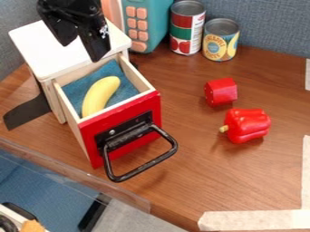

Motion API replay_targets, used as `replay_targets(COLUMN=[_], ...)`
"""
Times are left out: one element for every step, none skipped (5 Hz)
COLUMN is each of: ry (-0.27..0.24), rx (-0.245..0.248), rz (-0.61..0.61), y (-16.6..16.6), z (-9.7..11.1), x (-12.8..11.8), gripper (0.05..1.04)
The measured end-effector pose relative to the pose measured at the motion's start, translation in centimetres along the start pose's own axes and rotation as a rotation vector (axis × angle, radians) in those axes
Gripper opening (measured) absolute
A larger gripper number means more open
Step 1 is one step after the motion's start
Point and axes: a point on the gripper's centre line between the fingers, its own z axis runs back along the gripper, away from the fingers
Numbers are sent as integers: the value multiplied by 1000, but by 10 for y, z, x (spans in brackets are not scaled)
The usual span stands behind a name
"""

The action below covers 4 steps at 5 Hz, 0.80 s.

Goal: Close the drawer

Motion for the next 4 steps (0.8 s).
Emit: replay_targets(ry=[19, 33, 36, 41], rx=[-13, -30, -36, -48], rz=[-8, -150, -270, -447], y=[-3, -18, -29, -44], z=[-5, -12, -14, -15], x=[-4, -2, -4, 0], gripper=[1001, 1001, 1001, 1001])
